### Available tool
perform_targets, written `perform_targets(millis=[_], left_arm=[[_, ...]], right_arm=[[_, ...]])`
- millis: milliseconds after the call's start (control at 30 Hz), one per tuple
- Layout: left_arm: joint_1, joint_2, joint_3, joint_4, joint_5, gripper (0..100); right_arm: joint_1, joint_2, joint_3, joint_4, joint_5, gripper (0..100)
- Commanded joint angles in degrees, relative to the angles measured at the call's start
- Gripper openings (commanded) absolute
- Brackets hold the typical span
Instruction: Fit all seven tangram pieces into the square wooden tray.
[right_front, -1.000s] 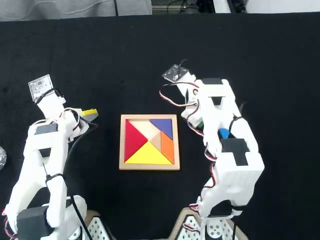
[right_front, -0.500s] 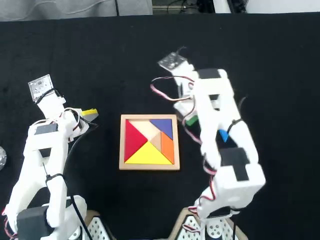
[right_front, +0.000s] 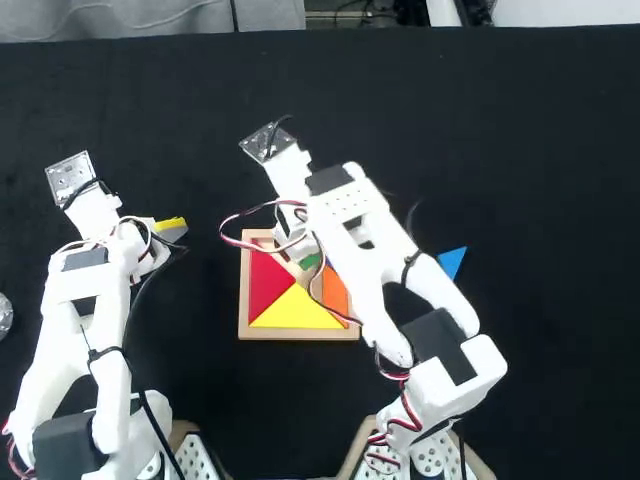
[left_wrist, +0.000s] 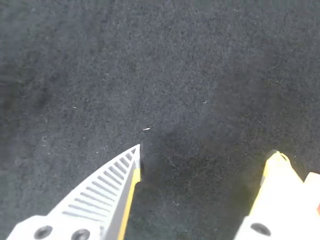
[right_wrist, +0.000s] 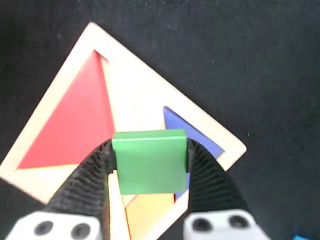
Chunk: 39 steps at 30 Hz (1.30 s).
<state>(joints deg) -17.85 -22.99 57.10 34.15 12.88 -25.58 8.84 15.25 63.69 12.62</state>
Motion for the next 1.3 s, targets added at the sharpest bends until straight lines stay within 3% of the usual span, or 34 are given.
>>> perform_targets(millis=[0, 567, 767, 1167, 1267], left_arm=[[-0.57, -2.02, -0.66, -0.70, -0.09, 37], [-0.57, -2.02, -0.84, -0.70, -0.09, 37], [-0.57, -2.02, -0.84, -0.70, -0.09, 37], [-0.57, -2.02, -0.84, -0.62, -0.09, 37], [-0.57, -2.02, -0.84, -0.62, -0.09, 37]], right_arm=[[-0.97, 0.66, -0.57, -2.29, 0.44, 3.1], [-3.08, 7.34, -5.58, 1.23, -2.46, 4.1], [-4.92, 7.34, -5.58, 1.41, -2.73, 19.0], [-4.92, -0.48, -2.33, 2.99, -2.37, 17.5], [-5.01, -0.57, -0.84, 1.85, -2.55, 23.8]])
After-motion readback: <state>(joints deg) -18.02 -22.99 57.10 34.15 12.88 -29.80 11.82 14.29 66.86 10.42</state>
